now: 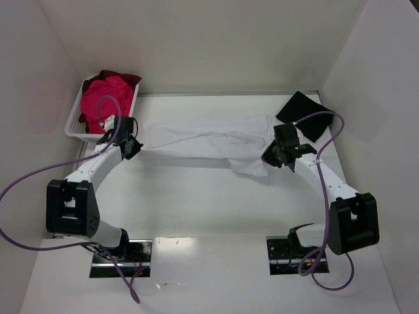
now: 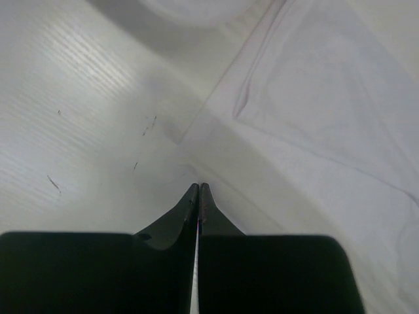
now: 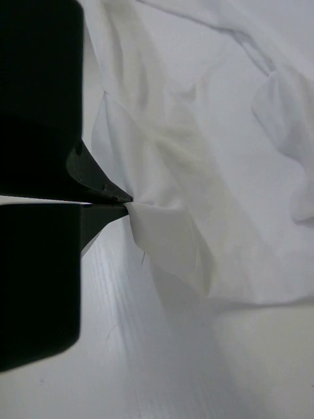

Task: Fold and stack the t-shirts
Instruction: Grap the side of the flattened tshirt closest away from the robot with both arms, then fold the other side of the tshirt into a rectangle

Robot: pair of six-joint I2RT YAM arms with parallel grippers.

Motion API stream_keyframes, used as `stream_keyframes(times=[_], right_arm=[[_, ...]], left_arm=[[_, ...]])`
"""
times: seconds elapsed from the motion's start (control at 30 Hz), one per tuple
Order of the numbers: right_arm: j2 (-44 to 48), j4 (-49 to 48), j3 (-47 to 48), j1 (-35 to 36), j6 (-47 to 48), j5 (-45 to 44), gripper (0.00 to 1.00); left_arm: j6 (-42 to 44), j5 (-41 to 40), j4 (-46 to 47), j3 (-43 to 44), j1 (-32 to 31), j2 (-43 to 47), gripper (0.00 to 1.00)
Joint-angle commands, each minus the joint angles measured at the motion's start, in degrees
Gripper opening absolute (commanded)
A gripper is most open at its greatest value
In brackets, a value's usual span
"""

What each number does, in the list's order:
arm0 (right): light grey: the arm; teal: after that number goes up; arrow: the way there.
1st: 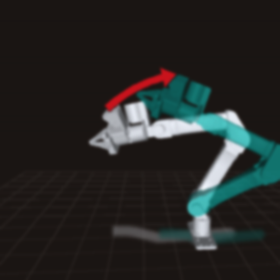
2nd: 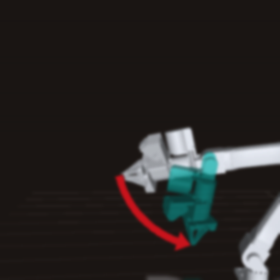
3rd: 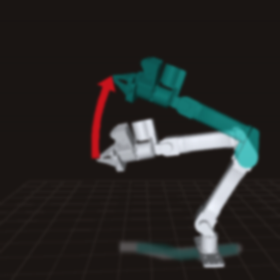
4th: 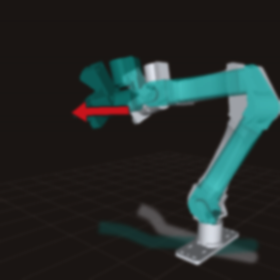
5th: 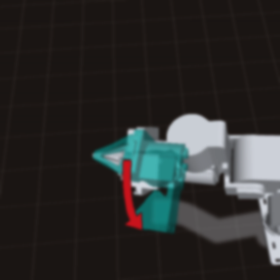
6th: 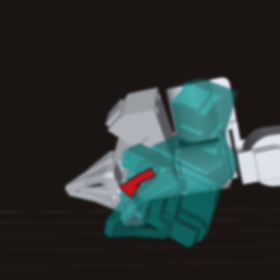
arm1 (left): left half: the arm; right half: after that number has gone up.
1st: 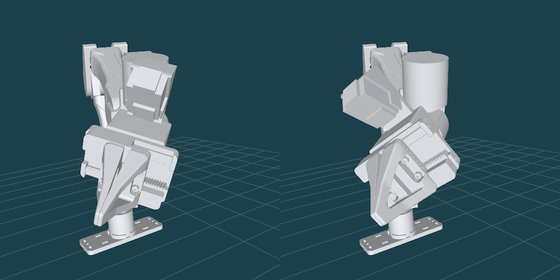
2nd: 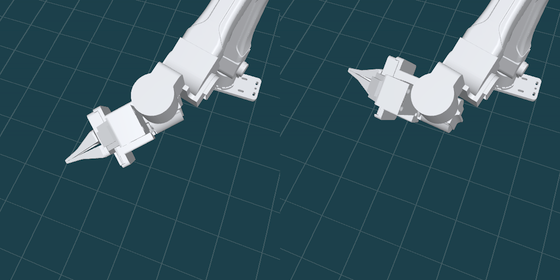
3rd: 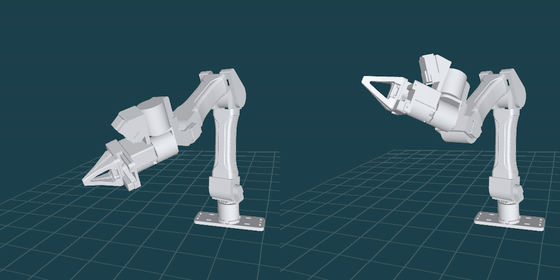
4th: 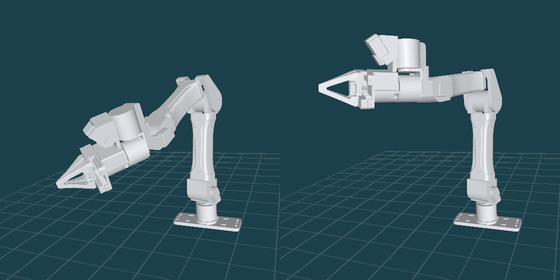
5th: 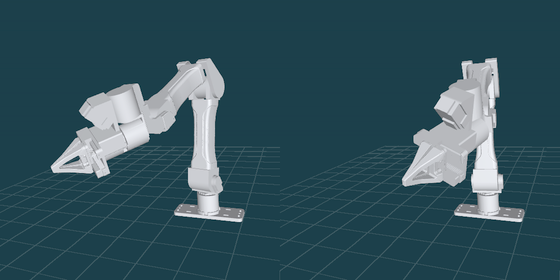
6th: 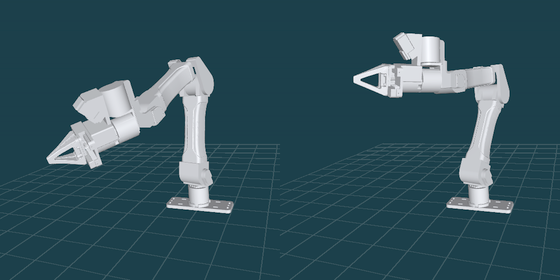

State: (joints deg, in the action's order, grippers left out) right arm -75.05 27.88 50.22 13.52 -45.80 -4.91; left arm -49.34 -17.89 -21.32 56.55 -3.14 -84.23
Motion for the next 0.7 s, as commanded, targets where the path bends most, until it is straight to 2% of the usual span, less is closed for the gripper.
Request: stream_keyframes(times=[0.0, 0.67], right_arm=[[-0.8, -0.8, 4.4, -1.7, 2.4, 1.1, 0.00], [-24.9, -4.8, 24.1, -5.7, 5.2, 7.2, 0.00]], left_arm=[[2.9, -1.4, 0.6, 4.4, 0.3, -0.3, 0.00], [4.0, -3.7, -1.2, 20.8, 0.9, -18.8, 0.00]])
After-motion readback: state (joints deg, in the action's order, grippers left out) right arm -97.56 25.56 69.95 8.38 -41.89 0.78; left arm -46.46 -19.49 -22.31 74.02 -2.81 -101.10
